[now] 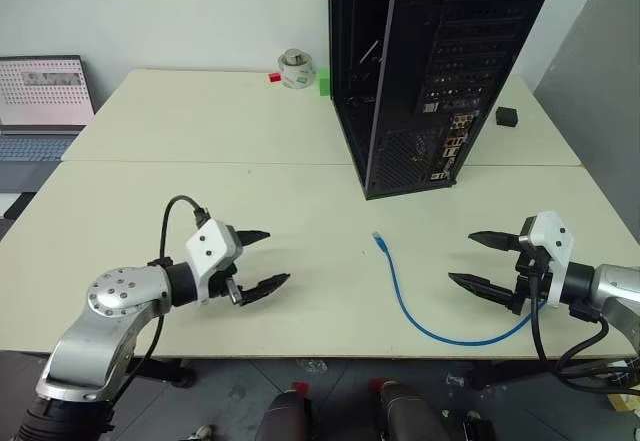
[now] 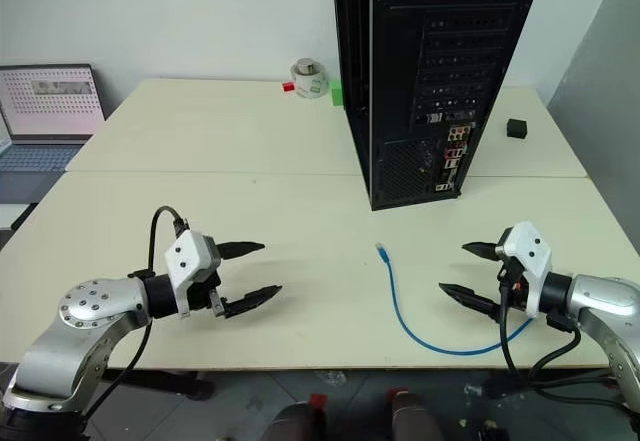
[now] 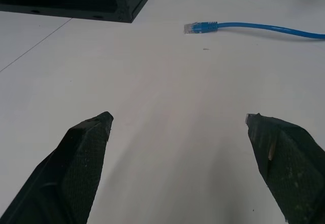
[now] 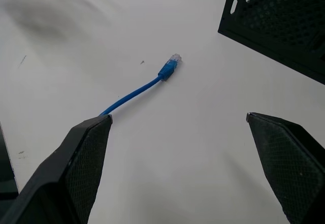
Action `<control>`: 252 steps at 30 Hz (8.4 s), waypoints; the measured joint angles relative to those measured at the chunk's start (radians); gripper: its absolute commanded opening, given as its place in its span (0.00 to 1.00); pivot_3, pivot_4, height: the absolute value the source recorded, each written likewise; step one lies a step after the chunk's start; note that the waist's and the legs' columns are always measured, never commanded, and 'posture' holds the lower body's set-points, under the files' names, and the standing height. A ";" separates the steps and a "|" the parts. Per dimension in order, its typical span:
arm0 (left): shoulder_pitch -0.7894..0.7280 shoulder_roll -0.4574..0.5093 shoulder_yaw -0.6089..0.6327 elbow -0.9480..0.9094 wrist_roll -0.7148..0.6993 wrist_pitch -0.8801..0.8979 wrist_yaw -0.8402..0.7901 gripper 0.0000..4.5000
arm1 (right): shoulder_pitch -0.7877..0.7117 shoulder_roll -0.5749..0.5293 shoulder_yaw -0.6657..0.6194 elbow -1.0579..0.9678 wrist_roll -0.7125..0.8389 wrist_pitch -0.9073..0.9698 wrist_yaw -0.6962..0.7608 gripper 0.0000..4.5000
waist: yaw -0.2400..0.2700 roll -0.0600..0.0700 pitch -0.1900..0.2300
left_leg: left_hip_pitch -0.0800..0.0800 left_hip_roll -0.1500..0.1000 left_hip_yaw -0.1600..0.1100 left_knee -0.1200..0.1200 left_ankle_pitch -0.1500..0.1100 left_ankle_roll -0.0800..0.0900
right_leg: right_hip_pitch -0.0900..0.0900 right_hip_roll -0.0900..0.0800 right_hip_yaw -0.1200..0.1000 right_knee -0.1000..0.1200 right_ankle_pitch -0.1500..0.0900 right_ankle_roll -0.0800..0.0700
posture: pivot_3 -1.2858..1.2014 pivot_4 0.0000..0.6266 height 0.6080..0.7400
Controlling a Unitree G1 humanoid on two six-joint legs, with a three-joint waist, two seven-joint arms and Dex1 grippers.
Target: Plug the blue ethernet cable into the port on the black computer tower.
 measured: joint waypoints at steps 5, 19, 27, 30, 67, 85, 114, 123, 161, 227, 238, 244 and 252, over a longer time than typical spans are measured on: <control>0.014 0.014 0.005 -0.018 -0.015 0.003 -0.009 1.00 | -0.007 0.000 0.001 0.000 -0.001 0.007 -0.001 1.00 | 0.000 0.000 0.000 | 0.000 0.000 0.000 0.000 0.000 0.000 | 0.000 0.000 0.000 0.000 0.000 0.000 | 0.52 0.24 1.00; 0.031 0.021 -0.015 -0.037 -0.014 -0.002 -0.027 1.00 | -0.011 0.056 0.078 -0.058 -0.043 0.021 -0.066 1.00 | 0.000 0.000 0.000 | 0.000 0.000 0.000 0.000 0.000 0.000 | 0.000 0.000 0.000 0.000 0.000 0.000 | 0.52 0.24 1.00; -0.014 0.017 -0.095 -0.029 0.020 -0.010 -0.027 1.00 | -0.096 0.275 0.289 -0.025 -0.178 0.043 -0.265 1.00 | -0.001 0.000 0.000 | 0.000 0.000 0.000 0.000 0.000 0.000 | -0.001 0.001 0.000 0.000 0.001 -0.001 | 0.52 0.24 1.00; -0.027 0.010 -0.112 -0.013 0.029 -0.017 -0.032 1.00 | -0.136 0.361 0.358 0.049 -0.236 0.044 -0.326 1.00 | -0.001 0.000 0.000 | 0.000 0.000 0.000 0.000 0.000 0.000 | -0.001 0.001 0.000 0.000 0.002 -0.003 | 0.52 0.24 1.00; -0.211 -0.066 -0.236 0.193 0.079 -0.076 -0.119 1.00 | -0.355 0.262 0.514 0.080 -0.344 0.003 -0.021 0.01 | -0.001 0.000 0.000 | -0.002 0.000 -0.001 0.001 0.000 0.000 | -0.002 0.001 -0.002 0.001 0.002 -0.004 | 0.52 0.24 1.00; -0.250 -0.116 -0.260 0.252 0.088 -0.117 -0.200 0.45 | -0.412 0.271 0.549 0.086 -0.333 0.001 0.046 0.00 | -0.001 0.000 0.000 | -0.003 0.000 -0.002 0.002 0.000 0.000 | -0.002 0.000 -0.002 0.001 0.002 -0.004 | 0.52 0.24 1.00; -0.224 -0.130 -0.281 0.281 0.161 -0.306 -0.207 0.06 | -0.412 0.231 0.491 0.086 -0.250 0.046 0.128 0.84 | 0.000 0.000 0.000 | -0.003 0.000 -0.002 0.002 0.000 0.000 | -0.002 0.000 -0.002 0.001 0.002 -0.004 | 0.52 0.24 1.00; -0.221 -0.198 -0.299 0.397 0.370 -0.804 -0.043 0.06 | -0.412 0.394 0.346 0.085 0.022 0.326 0.021 0.85 | 0.001 0.000 0.000 | -0.002 0.000 -0.002 0.002 0.000 0.000 | -0.002 -0.001 -0.002 0.001 0.002 -0.004 | 0.52 0.24 1.00; -0.277 -0.182 -0.336 0.553 0.562 -1.209 0.220 0.06 | -0.407 0.482 0.317 0.116 0.138 0.438 -0.131 0.00 | -0.001 0.000 0.000 | -0.003 0.000 -0.003 0.002 0.000 0.000 | -0.002 -0.001 -0.003 0.002 0.002 -0.004 | 0.52 0.24 1.00; -0.275 -0.238 -0.335 0.423 0.285 -0.663 0.166 0.67 | -0.392 0.420 0.078 0.125 0.140 0.392 -0.306 0.00 | 0.000 0.000 0.000 | -0.005 -0.001 -0.004 0.002 0.000 0.000 | -0.002 -0.001 -0.004 0.001 0.002 -0.004 | 0.52 0.24 1.00; -0.384 -0.448 -0.337 0.185 0.132 -0.087 0.266 0.67 | -0.398 0.477 0.072 0.126 -0.201 0.114 -0.640 0.00 | -0.004 0.000 0.000 | -0.003 -0.001 -0.003 0.002 0.000 0.000 | -0.002 0.001 -0.002 0.002 0.002 -0.004 | 0.52 0.24 1.00; -0.436 -0.501 -0.366 0.190 0.230 -0.058 0.365 0.67 | -0.454 0.518 0.089 0.220 -0.303 0.025 -0.718 0.00 | 0.000 0.000 0.000 | -0.004 -0.001 -0.002 0.002 0.000 0.000 | -0.002 0.000 -0.001 0.002 0.002 -0.004 | 0.52 0.24 1.00; -0.444 -0.548 -0.386 0.199 0.306 -0.071 0.425 0.67 | -0.498 0.554 0.098 0.321 -0.363 -0.035 -0.747 0.00 | -0.001 0.000 0.000 | -0.003 -0.001 -0.001 0.002 0.000 0.000 | -0.003 0.000 -0.001 0.002 0.003 -0.004 | 0.52 0.24 1.00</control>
